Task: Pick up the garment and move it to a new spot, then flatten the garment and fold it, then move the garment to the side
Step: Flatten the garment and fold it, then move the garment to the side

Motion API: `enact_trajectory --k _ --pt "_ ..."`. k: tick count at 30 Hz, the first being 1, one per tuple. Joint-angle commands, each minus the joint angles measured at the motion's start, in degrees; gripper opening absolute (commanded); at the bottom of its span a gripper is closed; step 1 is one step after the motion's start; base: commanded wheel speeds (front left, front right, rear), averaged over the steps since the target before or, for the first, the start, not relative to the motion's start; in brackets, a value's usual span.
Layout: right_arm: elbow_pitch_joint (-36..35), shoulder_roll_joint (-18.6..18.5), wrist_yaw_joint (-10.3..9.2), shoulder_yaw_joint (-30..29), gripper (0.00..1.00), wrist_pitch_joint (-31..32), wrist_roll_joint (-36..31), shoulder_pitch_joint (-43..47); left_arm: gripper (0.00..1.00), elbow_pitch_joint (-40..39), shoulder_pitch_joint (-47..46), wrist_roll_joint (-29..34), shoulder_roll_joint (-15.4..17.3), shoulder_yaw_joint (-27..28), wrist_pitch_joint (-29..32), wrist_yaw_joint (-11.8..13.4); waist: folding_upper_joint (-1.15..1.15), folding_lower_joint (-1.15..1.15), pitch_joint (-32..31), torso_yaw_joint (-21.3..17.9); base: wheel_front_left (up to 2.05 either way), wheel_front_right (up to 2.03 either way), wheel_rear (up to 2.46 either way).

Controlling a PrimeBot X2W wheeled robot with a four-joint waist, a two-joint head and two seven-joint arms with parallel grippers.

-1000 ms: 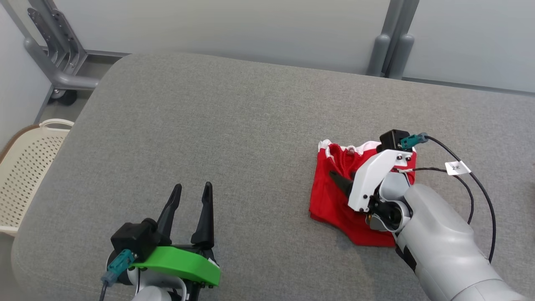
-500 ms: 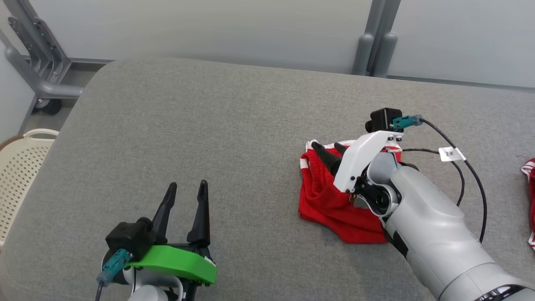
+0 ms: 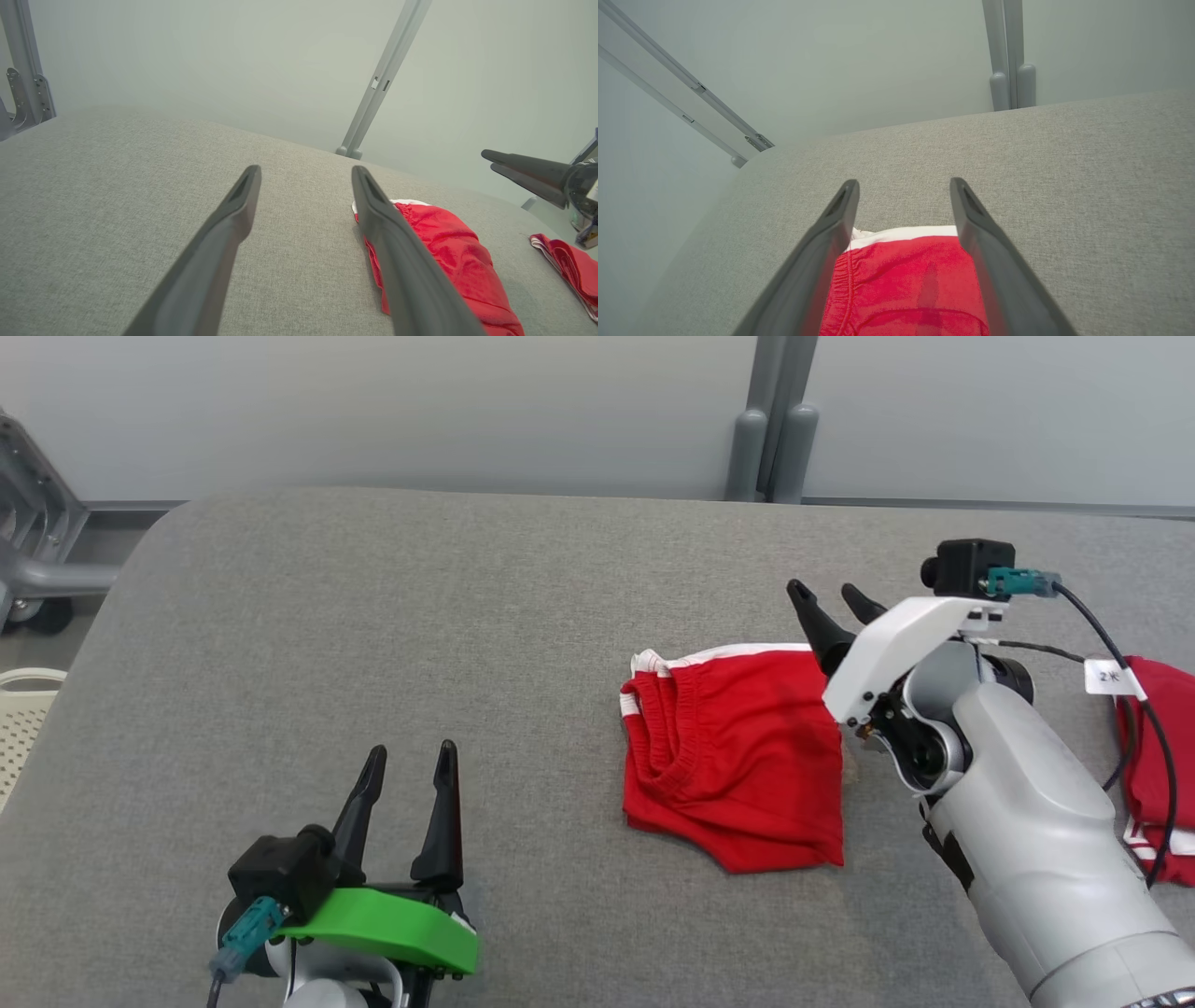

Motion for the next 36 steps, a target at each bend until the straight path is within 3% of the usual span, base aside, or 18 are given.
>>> enact_trajectory --k 1,10,18,27,35,36 --pt "-1.28 -0.58 0.02 -0.74 1.00 0.23 -0.72 1.68 1.00 -0.40 0.51 0.43 0.48 -0.01 0.19 0.36 0.34 0.00 -0.17 -1.41 0.00 0.00 0.00" --pt "-11.70 -3.56 0.02 -5.73 1.00 7.12 -4.29 11.05 1.00 -1.90 -0.35 1.61 1.49 -0.36 0.95 1.52 0.34 0.00 0.84 -3.69 0.00 0.00 0.00" --pt "-17.11 -4.33 0.02 -8.39 1.00 15.57 -5.40 16.41 1.00 -2.19 -1.53 2.02 1.49 -0.77 1.00 1.66 0.34 0.00 2.31 -1.81 0.00 0.00 0.00" --pt "-15.16 -2.12 0.02 -12.00 1.00 19.73 -4.30 18.35 1.00 -1.95 -1.99 2.01 1.54 -0.98 0.86 1.68 0.34 0.00 3.14 2.34 0.00 0.00 0.00" --pt "-9.37 -0.65 0.02 -14.67 1.00 18.99 -4.27 16.08 1.00 -1.91 -1.72 1.73 1.87 -0.97 0.72 1.78 0.34 0.00 3.60 4.15 0.00 0.00 0.00" --pt "-8.77 -0.39 0.02 -14.68 0.82 18.77 -3.85 15.89 1.00 -1.90 -1.71 1.71 1.89 -0.97 0.77 1.79 0.34 0.00 3.62 4.22 0.00 0.00 0.00"
